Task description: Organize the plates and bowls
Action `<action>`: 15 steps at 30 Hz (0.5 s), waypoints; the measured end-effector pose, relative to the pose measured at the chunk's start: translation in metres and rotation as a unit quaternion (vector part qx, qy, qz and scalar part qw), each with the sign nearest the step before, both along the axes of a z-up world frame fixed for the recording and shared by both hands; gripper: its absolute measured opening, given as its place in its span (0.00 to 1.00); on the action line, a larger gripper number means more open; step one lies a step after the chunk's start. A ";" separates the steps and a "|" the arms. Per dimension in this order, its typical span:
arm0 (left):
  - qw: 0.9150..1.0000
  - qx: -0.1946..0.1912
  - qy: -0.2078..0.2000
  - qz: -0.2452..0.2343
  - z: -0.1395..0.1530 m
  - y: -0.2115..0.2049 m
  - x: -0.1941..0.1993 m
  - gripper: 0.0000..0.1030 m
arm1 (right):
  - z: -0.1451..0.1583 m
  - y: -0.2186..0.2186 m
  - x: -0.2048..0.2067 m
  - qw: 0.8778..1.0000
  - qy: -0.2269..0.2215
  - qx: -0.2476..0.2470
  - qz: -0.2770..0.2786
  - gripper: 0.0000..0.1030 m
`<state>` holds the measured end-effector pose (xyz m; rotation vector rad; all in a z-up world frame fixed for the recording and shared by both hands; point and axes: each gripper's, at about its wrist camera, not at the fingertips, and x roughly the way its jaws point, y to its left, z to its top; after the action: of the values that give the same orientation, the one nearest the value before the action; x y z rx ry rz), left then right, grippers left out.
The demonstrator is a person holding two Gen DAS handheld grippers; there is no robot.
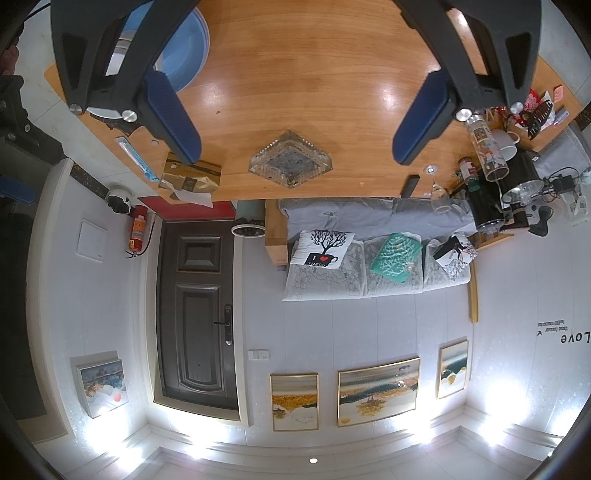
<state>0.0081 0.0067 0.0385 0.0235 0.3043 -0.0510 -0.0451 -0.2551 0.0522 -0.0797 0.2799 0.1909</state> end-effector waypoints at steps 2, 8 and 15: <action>1.000 0.000 0.000 0.001 0.002 0.000 0.001 1.00 | 0.000 0.000 0.000 1.000 0.000 0.000 0.000 0.99; 1.000 0.000 0.000 0.000 0.001 0.000 0.000 1.00 | 0.000 -0.001 0.000 1.000 0.000 0.000 0.000 0.99; 1.000 0.000 -0.001 0.000 0.001 0.000 0.000 1.00 | 0.000 -0.001 0.000 1.000 0.000 0.000 0.000 0.99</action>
<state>0.0085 0.0071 0.0396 0.0229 0.3020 -0.0502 -0.0449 -0.2561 0.0526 -0.0798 0.2798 0.1915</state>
